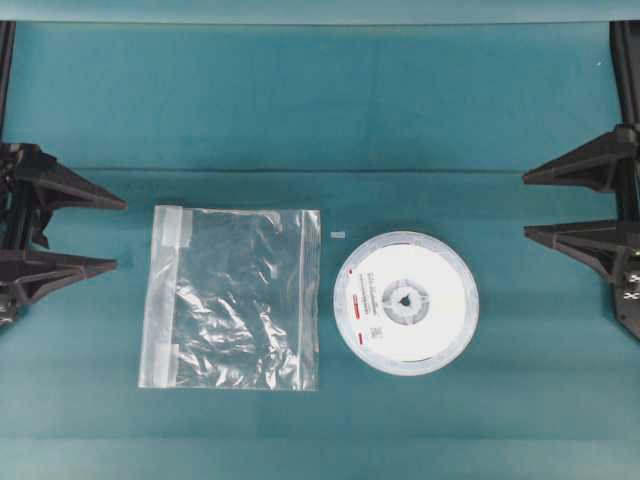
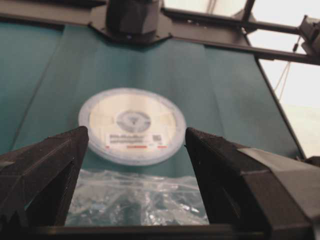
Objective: Take out the reel from the clear zip bag.
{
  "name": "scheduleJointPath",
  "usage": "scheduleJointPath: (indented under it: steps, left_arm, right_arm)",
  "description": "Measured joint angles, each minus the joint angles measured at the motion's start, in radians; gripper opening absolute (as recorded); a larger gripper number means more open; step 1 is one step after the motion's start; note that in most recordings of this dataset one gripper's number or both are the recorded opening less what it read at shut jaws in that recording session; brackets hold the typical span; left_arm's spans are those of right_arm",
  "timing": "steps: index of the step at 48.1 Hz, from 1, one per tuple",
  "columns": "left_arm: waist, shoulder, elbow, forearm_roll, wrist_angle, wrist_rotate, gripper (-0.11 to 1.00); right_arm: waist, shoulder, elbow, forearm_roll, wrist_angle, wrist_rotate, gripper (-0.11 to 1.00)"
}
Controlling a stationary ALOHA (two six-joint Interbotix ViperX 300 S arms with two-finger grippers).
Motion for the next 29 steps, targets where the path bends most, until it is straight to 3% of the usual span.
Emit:
scheduleJointPath:
  steps: [29]
  left_arm:
    - [0.0, 0.0, 0.0, 0.0, 0.0, 0.0, 0.82]
  right_arm:
    - [0.0, -0.003, 0.0, -0.005, -0.008, -0.006, 0.92]
